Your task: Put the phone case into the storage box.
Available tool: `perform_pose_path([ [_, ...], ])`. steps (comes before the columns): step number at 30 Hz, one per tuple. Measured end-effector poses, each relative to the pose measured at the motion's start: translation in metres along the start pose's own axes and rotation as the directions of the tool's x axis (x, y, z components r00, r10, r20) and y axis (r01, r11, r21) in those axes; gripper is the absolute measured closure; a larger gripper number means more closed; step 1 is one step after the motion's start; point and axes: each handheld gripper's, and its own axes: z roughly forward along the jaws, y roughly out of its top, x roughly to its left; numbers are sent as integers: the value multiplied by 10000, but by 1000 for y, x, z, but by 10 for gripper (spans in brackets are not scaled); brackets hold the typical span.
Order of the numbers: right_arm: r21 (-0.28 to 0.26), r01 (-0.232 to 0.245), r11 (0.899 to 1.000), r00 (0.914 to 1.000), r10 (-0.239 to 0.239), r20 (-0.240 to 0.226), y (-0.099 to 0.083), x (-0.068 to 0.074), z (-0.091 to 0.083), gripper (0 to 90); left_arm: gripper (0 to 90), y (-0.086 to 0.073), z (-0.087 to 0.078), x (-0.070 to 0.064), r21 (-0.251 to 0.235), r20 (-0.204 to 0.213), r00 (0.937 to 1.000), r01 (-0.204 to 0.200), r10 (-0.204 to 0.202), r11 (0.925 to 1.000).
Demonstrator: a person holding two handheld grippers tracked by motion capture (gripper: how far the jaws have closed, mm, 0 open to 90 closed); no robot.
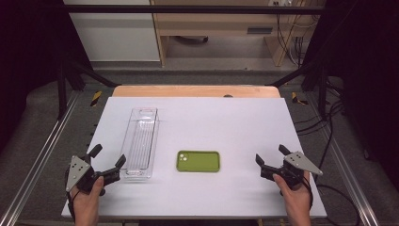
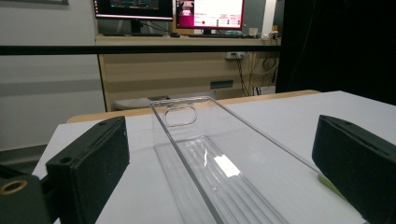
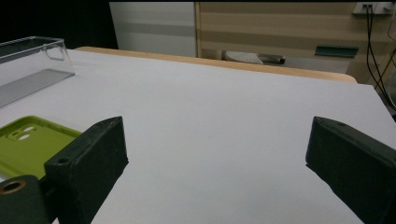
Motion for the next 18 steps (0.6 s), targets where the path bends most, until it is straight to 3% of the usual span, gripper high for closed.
perform_pose_path([
  [3, 32, 77, 10000, 9998, -78, 158, 0, 0, 1, 60, 34, -3, 0, 2, 4, -157, 9997, -183, 183, 9998],
  [8, 476, 342, 9983, 9990, -355, 267, 2, 4, 3, 85, 21, -3, -5, 2, -122, -52, 10000, -67, 66, 9999],
  [13, 854, 251, 9960, 9997, -249, -28, 3, 7, 4, 87, 19, -4, -5, 0, -73, -27, 9998, -200, 200, 9998],
  [15, 758, 420, 9962, 9991, -417, -60, 4, 9, 2, 147, 19, -5, -5, -1, -45, 6, 9997, -228, 228, 9997],
  [18, 668, 397, 9970, 9991, -387, -157, 5, 11, 1, 141, 19, -5, -4, -2, -45, 42, 9998, -213, 213, 9998],
])
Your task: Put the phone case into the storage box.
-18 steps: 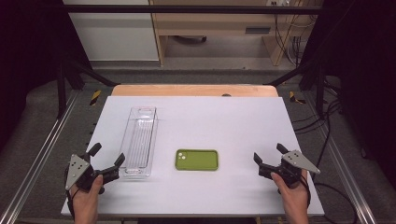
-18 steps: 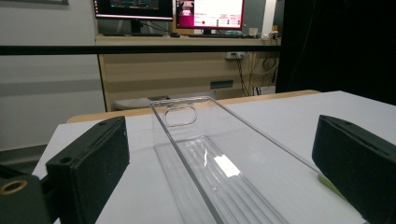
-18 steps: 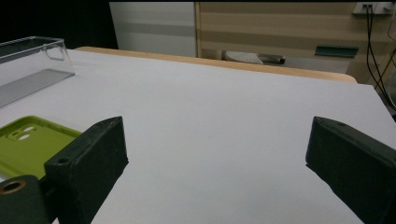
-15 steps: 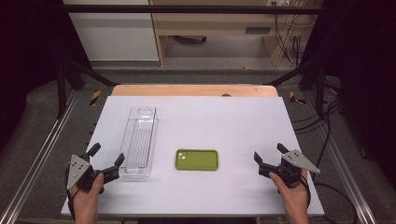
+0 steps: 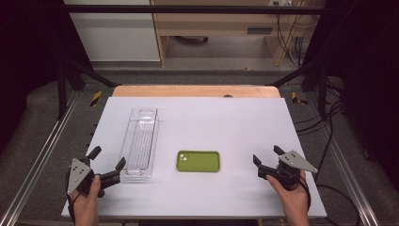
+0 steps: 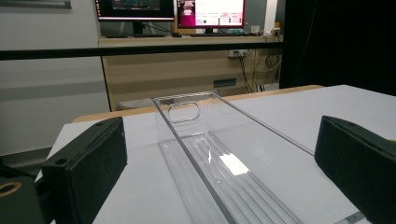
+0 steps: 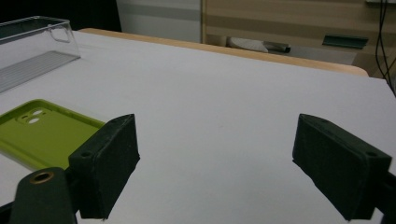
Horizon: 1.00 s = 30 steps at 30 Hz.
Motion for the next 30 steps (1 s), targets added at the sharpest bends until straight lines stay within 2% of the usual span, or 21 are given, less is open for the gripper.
perform_pose_path([
  [7, 479, 130, 9988, 9985, -104, -546, 2, 13, 6, 132, 19, -1, 1, -1, 40, 60, 10000, -16, 15, 10000],
  [11, 938, 492, 9944, 9954, -410, -869, 10, 28, 12, 137, 19, -1, 1, -2, 72, 78, 10000, -61, 60, 10000],
  [14, 1294, 1060, 9859, 9891, -913, -1152, 19, 39, 18, 143, 19, -1, 0, -3, 101, 96, 9999, -76, 75, 9999],
  [18, 1855, 1224, 9750, 9855, -972, -1391, 29, 48, 30, 151, 19, -1, -1, -3, 91, 122, 9999, -79, 78, 9999],
  [21, 2159, 1534, 9643, 9804, -1211, -1557, 36, 52, 40, 167, 19, 0, -2, -4, -24, 168, 9999, 1, -1, 10000],
  [25, 2408, 1853, 9527, 9727, -1430, -1825, 46, 57, 50, 169, 18, 0, -3, -4, -80, 196, 9998, 48, -47, 10000],
  [28, 2456, 2204, 9440, 9657, -1757, -1914, 54, 61, 55, 172, 18, 0, -3, -5, -99, 233, 9997, 98, -96, 9999],
  [30, 2488, 2529, 9350, 9578, -2058, -2006, 58, 63, 58, 173, 18, 1, -4, -5, -155, 237, 9997, 83, -79, 9998],
])
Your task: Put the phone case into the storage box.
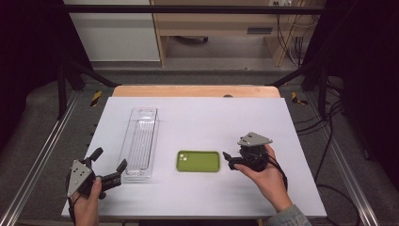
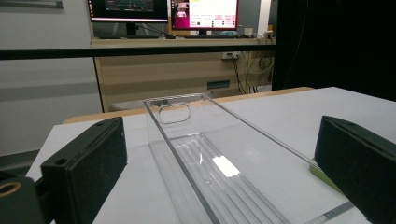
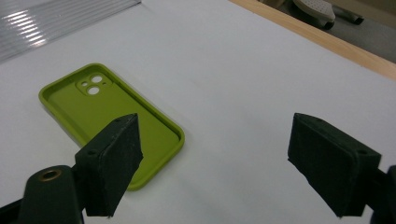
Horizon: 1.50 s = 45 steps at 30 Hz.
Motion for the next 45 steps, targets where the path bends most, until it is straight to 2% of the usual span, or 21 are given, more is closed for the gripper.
perform_pose_path([
  [7, 540, 530, 9971, 9984, -519, -215, 12, 0, 12, 176, 18, 0, -1, -1, -43, 42, 10000, 75, -74, 10000],
  [12, 914, 541, 9943, 9972, -491, -562, 16, -3, 21, 189, 18, 0, -1, -1, -34, 34, 9999, 108, -108, 9999],
  [23, 1098, 525, 9926, 9944, -418, -976, 18, -4, 34, 265, 18, 0, 0, -2, -2, 106, 9999, 110, -110, 9999],
  [32, 1300, 952, 9869, 9874, -771, -1379, 19, 2, 44, 360, 18, -1, 1, -2, 67, 120, 9999, 98, -99, 9999],
  [35, 1452, 1215, 9819, 9833, -991, -1528, 23, 4, 48, 378, 18, -1, 1, -2, 94, 110, 9999, 89, -90, 9999],
  [38, 1690, 1639, 9719, 9788, -1389, -1505, 26, 8, 54, 406, 18, -1, 1, -3, 69, 78, 9998, 179, -179, 9998],
  [39, 1690, 1639, 9719, 9788, -1389, -1505, 26, 8, 54, 406, 18, -1, 1, -3, 69, 78, 9998, 179, -179, 9998],
  [40, 1774, 1877, 9661, 9733, -1586, -1660, 28, 10, 58, 426, 18, -1, 1, -3, 85, 91, 9998, 163, -163, 9998],
  [45, 1951, 2308, 9532, 9614, -1926, -1964, 32, 12, 70, 493, 18, -1, 1, -3, 101, 127, 9998, 148, -149, 9998],
])
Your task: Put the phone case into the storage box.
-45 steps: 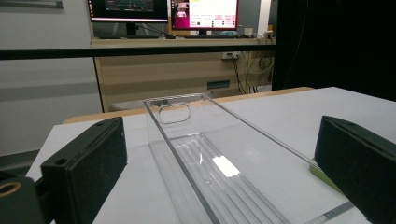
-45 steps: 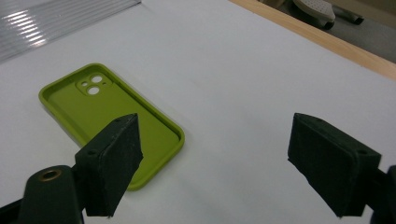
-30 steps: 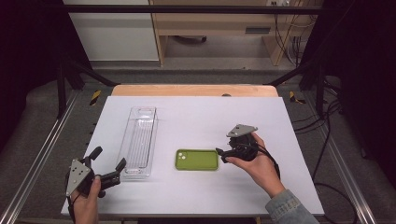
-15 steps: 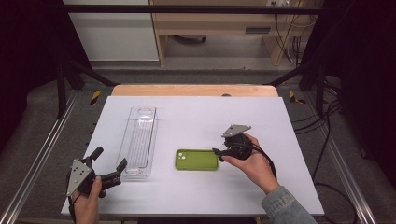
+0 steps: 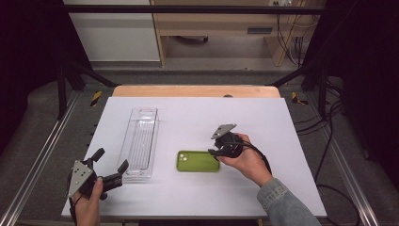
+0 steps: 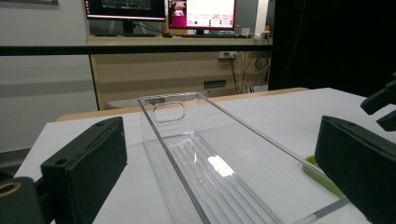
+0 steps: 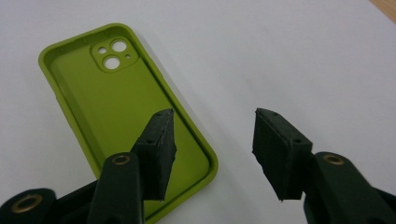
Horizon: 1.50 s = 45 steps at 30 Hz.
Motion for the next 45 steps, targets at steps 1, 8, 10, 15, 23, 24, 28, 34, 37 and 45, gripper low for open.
perform_pose_path([
  [1, 63, 104, 9999, 9999, -104, -72, 0, -1, 2, 511, 18, 0, 0, 0, 5, 5, 10000, -6, 6, 10000],
  [8, 414, 686, 9968, 9953, -655, -711, 2, -4, 20, 613, 18, -1, 0, -1, 43, 73, 10000, 49, -50, 10000],
  [10, 375, 630, 9973, 9931, -589, -1011, 1, -6, 25, 634, 18, -1, 1, -1, 77, 110, 9999, 46, -47, 10000],
  [15, 479, 908, 9947, 9876, -838, -1329, -1, -9, 34, 649, 18, -2, 2, -2, 133, 199, 9998, 54, -56, 9999],
  [23, 500, 873, 9949, 9803, -769, -1820, -4, -14, 41, 744, 19, -2, 2, -1, 161, 136, 9999, 44, -46, 9999],
  [24, 522, 907, 9945, 9800, -799, -1820, -4, -15, 42, 747, 19, -2, 2, -1, 161, 130, 9999, 45, -47, 9999],
  [28, 463, 922, 9947, 9775, -816, -1946, -5, -17, 43, 764, 19, -2, 2, -1, 169, 142, 9999, 47, -50, 9998],
  [34, 452, 867, 9952, 9750, -754, -2088, -6, -17, 44, 778, 22, -2, 3, -2, 197, 179, 9998, 6, -9, 9998],
  [37, 424, 884, 9952, 9743, -775, -2117, -6, -18, 45, 785, 22, -2, 3, -2, 206, 185, 9998, 14, -18, 9998],
  [45, 281, 1207, 9923, 9704, -1119, -2140, -7, -17, 45, 799, 23, -2, 3, -2, 237, 196, 9998, -13, 8, 9997],
])
